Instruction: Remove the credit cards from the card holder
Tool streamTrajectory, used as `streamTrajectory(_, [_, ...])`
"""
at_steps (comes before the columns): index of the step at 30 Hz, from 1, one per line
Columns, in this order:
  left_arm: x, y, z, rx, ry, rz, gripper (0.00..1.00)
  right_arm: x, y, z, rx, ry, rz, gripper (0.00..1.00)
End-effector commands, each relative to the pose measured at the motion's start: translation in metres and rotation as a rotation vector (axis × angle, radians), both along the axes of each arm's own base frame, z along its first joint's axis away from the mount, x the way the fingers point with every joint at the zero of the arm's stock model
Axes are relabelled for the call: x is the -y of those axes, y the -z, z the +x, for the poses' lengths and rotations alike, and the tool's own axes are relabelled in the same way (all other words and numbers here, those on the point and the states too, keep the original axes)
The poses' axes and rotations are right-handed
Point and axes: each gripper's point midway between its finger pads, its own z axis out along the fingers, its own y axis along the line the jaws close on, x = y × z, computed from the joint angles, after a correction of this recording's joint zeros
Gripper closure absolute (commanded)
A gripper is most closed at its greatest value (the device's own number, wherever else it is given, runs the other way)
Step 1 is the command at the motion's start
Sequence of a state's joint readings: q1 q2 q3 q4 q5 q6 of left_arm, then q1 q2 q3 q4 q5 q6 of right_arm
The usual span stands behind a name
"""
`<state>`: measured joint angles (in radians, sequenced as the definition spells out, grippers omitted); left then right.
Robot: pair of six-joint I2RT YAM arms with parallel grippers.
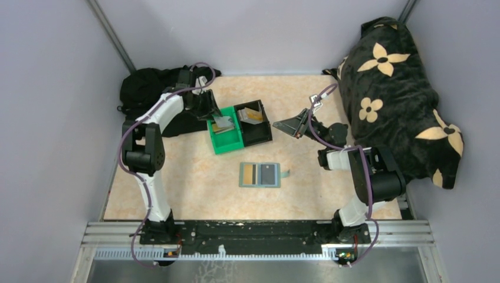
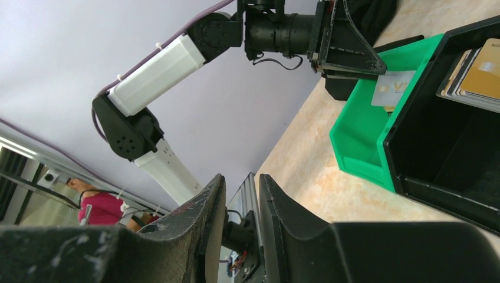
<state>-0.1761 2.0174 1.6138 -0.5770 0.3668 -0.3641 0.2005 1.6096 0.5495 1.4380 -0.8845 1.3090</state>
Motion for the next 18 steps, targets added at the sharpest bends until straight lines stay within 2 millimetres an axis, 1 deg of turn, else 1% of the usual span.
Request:
streamTrajectory(1, [-0.011,-0.03,0.007,0.091,-0.038,0.082,0.46,0.002,-0.007,-0.003,0.081,0.004,0.003,0.72])
streamTrajectory(7, [-0.013,-0.058,0.003,0.144,-0.036,0.121,0.45,0.002,-0.006,-0.002,0.078,0.004,0.001,0.71])
streamTrajectory(9, [-0.009,-0.067,-0.001,0.162,-0.021,0.131,0.45,0.002,-0.006,-0.002,0.078,0.004,0.0,0.72])
streamTrajectory(11, [0.001,-0.073,-0.006,0.175,0.006,0.126,0.46,0.002,-0.006,-0.003,0.079,0.003,-0.001,0.72])
streamTrajectory(12, [0.009,-0.077,-0.009,0.183,0.022,0.116,0.47,0.002,-0.006,-0.003,0.08,0.003,-0.002,0.72])
streamTrajectory(14, [0.031,-0.084,-0.018,0.208,0.068,0.088,0.47,0.002,-0.007,-0.003,0.082,0.004,-0.004,0.72])
streamTrajectory(17, [0.081,-0.104,-0.036,0.335,0.173,0.025,0.45,0.002,-0.008,-0.001,0.089,0.019,-0.038,0.72])
streamTrajectory(18, [0.097,-0.101,-0.049,0.369,0.207,0.013,0.42,0.003,-0.005,0.002,0.081,0.035,-0.072,0.68])
